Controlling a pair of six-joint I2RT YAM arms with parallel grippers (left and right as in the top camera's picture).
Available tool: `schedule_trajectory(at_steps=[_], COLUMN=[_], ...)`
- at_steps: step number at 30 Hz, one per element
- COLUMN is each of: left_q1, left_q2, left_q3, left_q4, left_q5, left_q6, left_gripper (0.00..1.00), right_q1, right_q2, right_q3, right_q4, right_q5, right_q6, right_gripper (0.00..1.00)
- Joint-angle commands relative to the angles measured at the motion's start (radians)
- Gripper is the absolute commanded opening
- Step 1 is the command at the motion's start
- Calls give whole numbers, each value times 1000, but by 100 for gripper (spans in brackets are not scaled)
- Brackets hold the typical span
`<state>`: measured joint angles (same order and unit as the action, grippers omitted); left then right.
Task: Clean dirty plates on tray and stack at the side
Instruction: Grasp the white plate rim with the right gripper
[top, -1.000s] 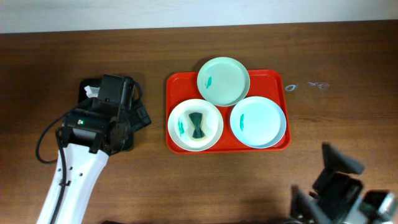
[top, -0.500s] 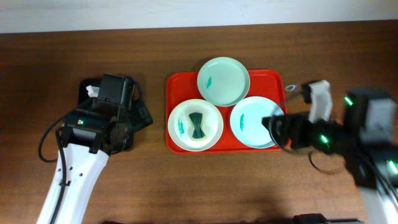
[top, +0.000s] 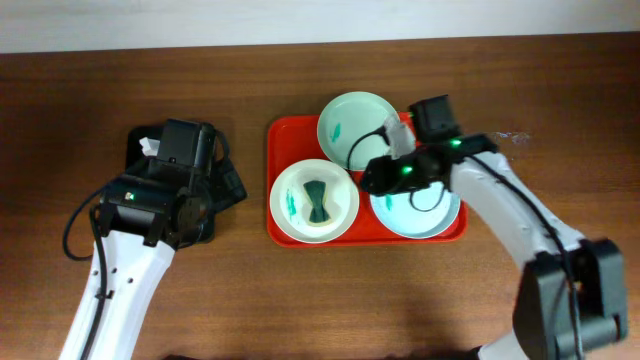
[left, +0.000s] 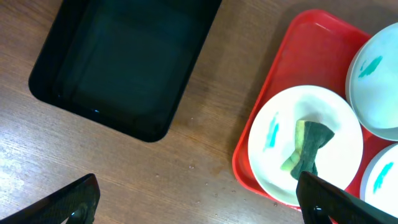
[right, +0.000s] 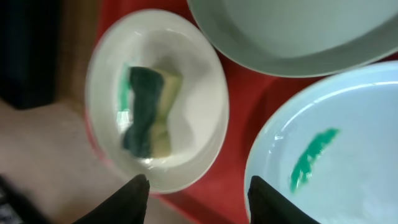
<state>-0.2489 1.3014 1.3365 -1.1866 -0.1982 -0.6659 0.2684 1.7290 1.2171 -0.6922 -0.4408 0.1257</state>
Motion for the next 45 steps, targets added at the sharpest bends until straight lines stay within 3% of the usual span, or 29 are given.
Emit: schedule_trajectory(at_steps=[1, 11, 25, 28, 31, 32, 36, 41, 45], left_q1=[3, -5, -5, -5, -6, -6, -6, -6, -6], left_q2=[-6, -6, -5, -5, -4, -2, 10, 67, 163], left_q3=[-2, -2, -2, -4, -14, -14, -14, -16, -16], left_q4=[-1, -4, -1, 0, -2, -5, -3, 34, 61], left_q5=[4, 11, 64, 68, 76, 76, 89, 231, 293], left_q6=[15, 15, 15, 16, 16, 16, 16, 136, 175], left_gripper=[99, 99, 99, 100, 84, 84, 59, 43, 27], right_q1=[58, 171, 162, 162, 156, 149, 109, 68, 66], right_q2=[58, 179, 206, 234, 244, 244, 244, 244, 244], right_q3=[-5, -5, -6, -6, -5, -5, -5, -5, -5], right_q4=[37, 159, 178, 188, 196, 196, 187, 176, 173], right_q5=[169, 241, 269, 232, 202, 201, 164, 82, 51], right_q6=[37, 30, 40, 29, 10, 11, 13, 11, 10], right_gripper=[54, 50, 54, 48, 45, 44, 25, 11, 9])
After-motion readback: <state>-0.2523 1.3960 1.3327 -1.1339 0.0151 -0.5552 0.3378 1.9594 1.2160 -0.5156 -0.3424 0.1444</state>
